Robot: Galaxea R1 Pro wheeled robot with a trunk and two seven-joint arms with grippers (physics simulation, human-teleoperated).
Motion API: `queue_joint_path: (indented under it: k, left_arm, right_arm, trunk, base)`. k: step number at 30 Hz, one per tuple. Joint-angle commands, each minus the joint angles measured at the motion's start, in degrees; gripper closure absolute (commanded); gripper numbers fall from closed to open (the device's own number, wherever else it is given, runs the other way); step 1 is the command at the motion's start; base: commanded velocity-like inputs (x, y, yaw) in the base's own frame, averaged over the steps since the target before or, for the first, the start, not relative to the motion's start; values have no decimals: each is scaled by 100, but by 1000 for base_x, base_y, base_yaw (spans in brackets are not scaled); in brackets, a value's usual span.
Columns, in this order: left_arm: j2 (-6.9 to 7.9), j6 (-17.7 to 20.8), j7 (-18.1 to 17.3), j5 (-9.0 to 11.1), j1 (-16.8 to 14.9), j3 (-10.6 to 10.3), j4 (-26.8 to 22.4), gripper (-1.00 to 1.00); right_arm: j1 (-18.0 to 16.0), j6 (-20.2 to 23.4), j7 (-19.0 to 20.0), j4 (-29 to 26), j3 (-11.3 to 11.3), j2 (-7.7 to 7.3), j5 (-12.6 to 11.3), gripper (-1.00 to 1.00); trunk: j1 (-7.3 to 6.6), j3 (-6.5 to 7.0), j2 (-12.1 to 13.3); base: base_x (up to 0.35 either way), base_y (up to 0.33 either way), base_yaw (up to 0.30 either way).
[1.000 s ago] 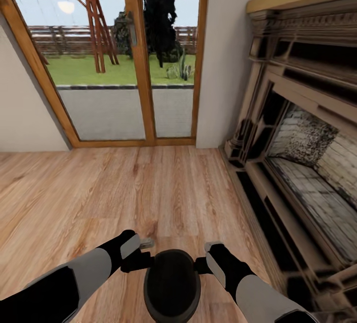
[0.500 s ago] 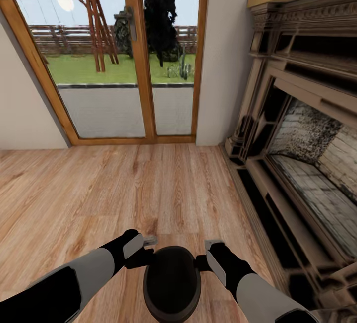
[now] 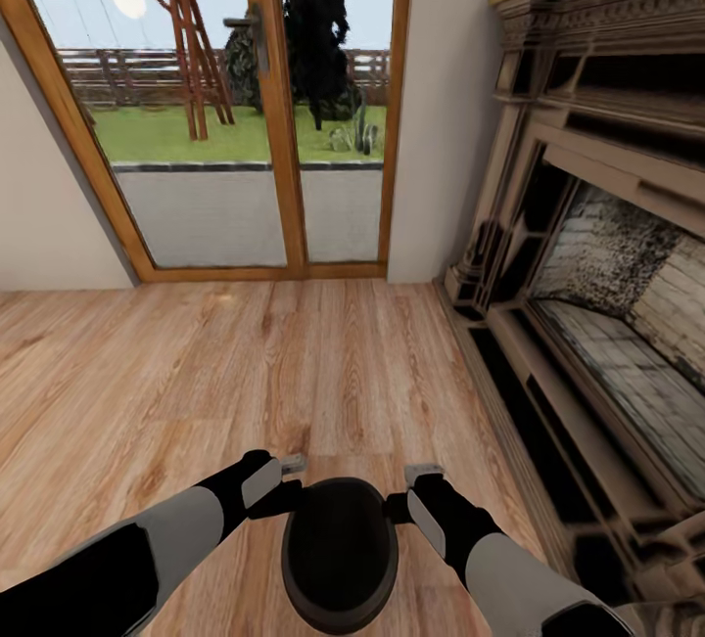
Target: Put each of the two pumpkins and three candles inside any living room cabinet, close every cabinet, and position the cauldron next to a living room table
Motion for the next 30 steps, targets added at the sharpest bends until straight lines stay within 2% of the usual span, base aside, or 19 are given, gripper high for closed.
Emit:
queue_joint_path:
  k: [1, 5, 15, 30]
  left_arm:
    - [4, -3, -1, 0, -3, -1, 0, -100]
    - [59, -14, -1, 4, -11, 2, 9, -100]
    - [60, -24, -5, -2, -12, 3, 9, -100]
    - [89, -24, -5, -3, -12, 3, 9, -100]
  right_arm:
    - [-9, 0, 0, 7, 0, 0, -2, -100]
    - [-47, -1, -1, 39, 9, 8, -2, -100]
    - [-52, -9, -1, 43, 198, 15, -7, -100]
    - [-52, -10, 35, 36, 220, 17, -7, -100]
  trunk:
    - [23, -19, -42]
    - [110, -90, -202]
    - [330, -270, -603]
    - [659, -539, -1205]
  base:
    - [0, 0, 0]
    - [0, 0, 0]
    - [0, 0, 0]
    - [0, 0, 0]
